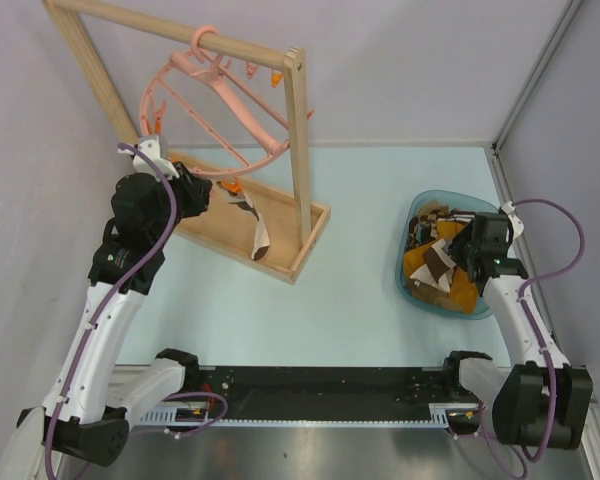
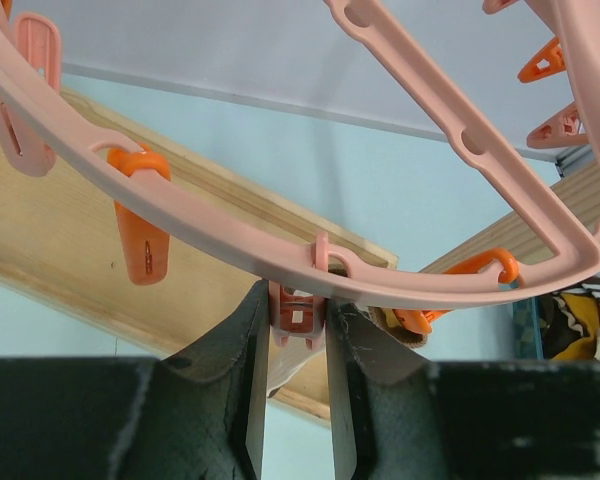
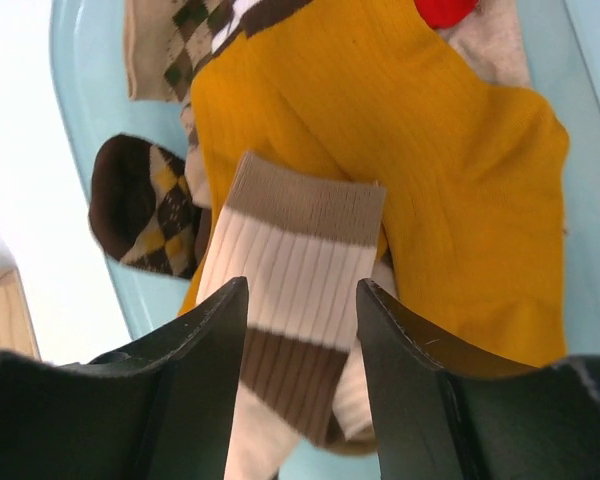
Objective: Clip the socks to the hanger
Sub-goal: Pick up the sock from the bin.
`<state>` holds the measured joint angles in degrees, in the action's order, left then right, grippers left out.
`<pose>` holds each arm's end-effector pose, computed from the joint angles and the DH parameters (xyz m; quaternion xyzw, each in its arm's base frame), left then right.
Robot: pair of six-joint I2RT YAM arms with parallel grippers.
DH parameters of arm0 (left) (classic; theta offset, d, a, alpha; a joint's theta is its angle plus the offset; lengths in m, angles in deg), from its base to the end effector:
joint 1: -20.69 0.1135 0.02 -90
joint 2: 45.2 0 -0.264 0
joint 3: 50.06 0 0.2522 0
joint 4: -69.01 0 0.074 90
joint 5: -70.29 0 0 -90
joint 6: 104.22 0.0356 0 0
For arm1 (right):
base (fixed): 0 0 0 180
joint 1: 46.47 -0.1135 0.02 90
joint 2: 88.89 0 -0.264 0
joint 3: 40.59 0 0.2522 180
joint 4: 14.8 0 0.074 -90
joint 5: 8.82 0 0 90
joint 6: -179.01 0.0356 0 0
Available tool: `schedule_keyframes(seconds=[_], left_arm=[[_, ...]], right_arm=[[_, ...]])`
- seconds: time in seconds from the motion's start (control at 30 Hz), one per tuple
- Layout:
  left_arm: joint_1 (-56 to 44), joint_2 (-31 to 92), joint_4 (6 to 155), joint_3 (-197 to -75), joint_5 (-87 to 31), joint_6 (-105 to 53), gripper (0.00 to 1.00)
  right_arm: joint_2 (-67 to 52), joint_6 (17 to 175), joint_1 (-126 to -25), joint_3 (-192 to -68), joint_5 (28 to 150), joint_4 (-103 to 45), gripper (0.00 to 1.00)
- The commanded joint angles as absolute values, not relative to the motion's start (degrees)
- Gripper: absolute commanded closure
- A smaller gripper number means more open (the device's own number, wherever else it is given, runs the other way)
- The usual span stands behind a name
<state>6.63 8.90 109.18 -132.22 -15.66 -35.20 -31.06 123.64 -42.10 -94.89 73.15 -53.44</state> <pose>0.1896 -0.0449 0.4230 -0.0691 0.7745 -0.1629 0.6073 0.2111 -0.0211 0.2481 0.3312 0.8501 0.0438 0.4071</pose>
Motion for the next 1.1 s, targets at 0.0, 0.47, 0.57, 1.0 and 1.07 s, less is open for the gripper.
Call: schedule_keyframes(seconds=[0.0,0.47,0.57,1.0,1.07], left_arm=[[7.0,8.3,109.0,-134.2,-16.5,-35.9,0.89],[7.0,8.9,109.2,-134.6,-16.4,-35.8,0.89],[6.9,9.1,109.6,-135.0,-16.5,-35.6,0.89],[6.9,9.1,109.6,-136.2,-18.6,-35.8,0.89],[7.0,9.3,109.8,-136.2,-18.8,-35.8,0.89]], right_arm=[[-26.8,126.0,-41.2,-96.4,71.4,-45.6,0.48],[-16.1,123.7,-40.2,-95.7,74.8,-40.9,0.72],[-18.1,122.3,-40.2,-95.7,74.7,-42.4,0.84],[-37.9,106.3,-55.0,-99.3,74.7,-36.9,0.98],[-37.5,105.9,-57.0,-101.2,71.2,-38.3,0.98]])
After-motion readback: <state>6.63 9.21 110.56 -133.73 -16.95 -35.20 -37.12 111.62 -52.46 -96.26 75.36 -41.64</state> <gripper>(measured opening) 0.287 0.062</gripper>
